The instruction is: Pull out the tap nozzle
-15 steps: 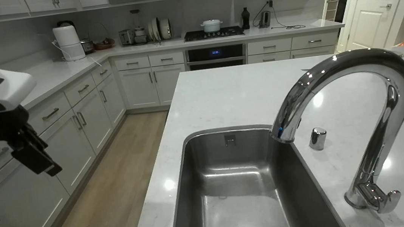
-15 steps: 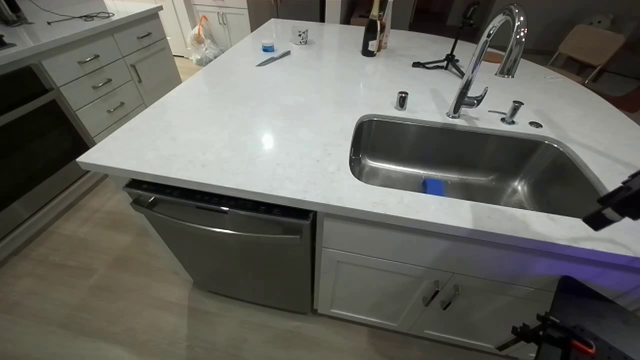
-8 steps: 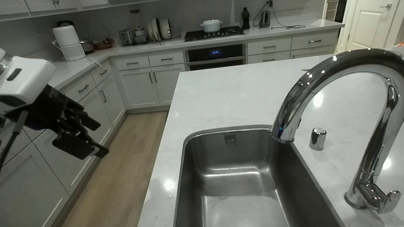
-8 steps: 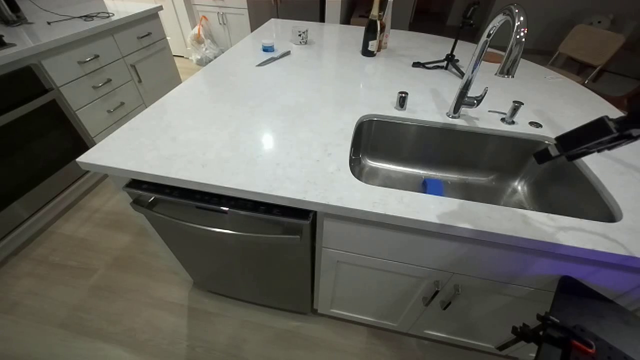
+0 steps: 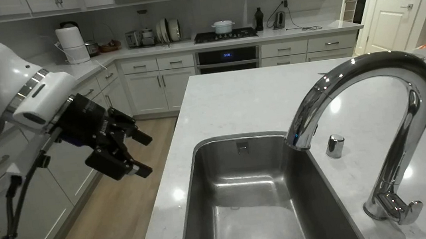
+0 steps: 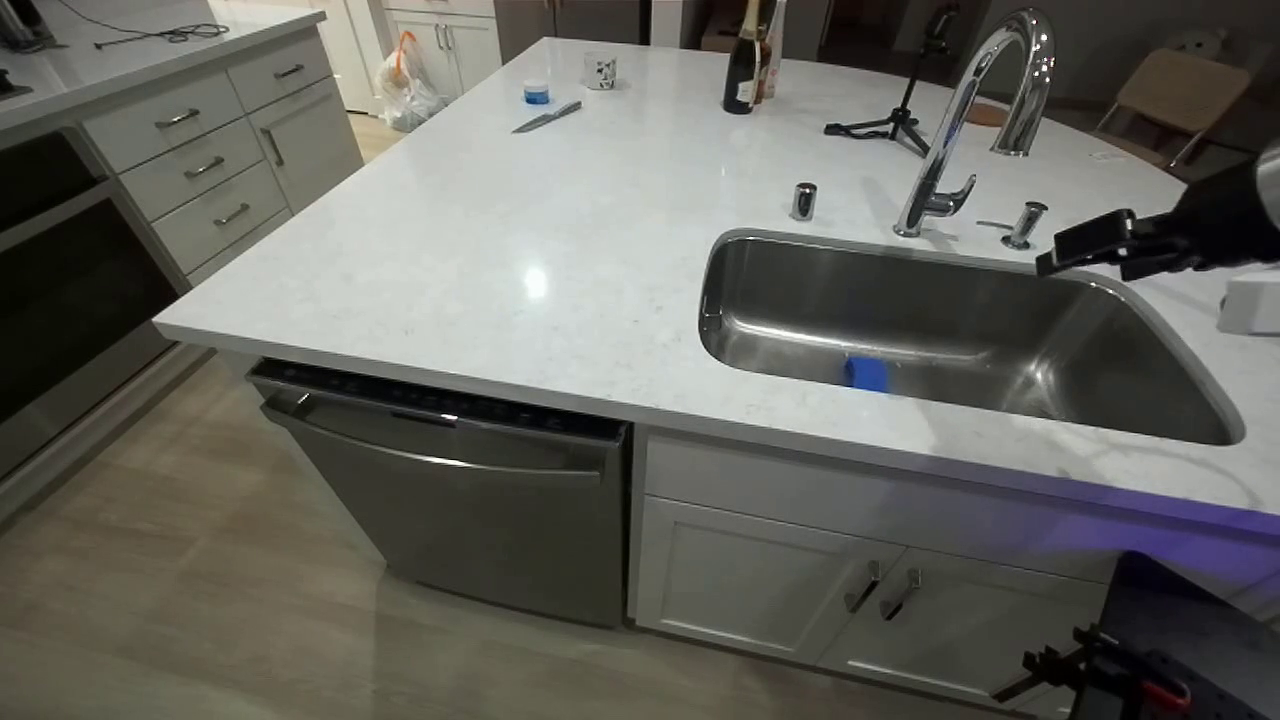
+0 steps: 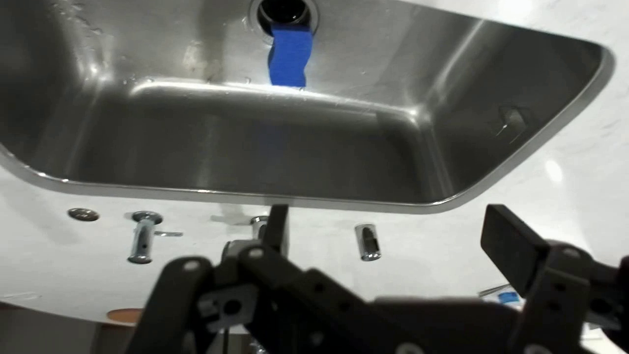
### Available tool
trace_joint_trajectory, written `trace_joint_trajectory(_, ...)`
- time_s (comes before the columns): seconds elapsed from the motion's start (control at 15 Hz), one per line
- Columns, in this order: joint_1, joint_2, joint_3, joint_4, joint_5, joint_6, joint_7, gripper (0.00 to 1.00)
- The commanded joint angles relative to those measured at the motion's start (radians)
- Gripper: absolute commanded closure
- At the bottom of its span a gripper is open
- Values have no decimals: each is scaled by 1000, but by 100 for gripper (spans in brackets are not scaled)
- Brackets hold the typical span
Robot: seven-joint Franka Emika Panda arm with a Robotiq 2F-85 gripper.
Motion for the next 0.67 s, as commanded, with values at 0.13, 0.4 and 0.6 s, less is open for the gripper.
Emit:
trace_joint_trajectory(0.13, -414, -11, 329, 0, -169, 139, 270, 0)
trace_joint_trajectory(0.4, -647, -49, 517, 5, -251, 271, 399, 0)
trace_joint_trajectory(0.6, -809, -97, 650, 9, -263, 375, 457, 0)
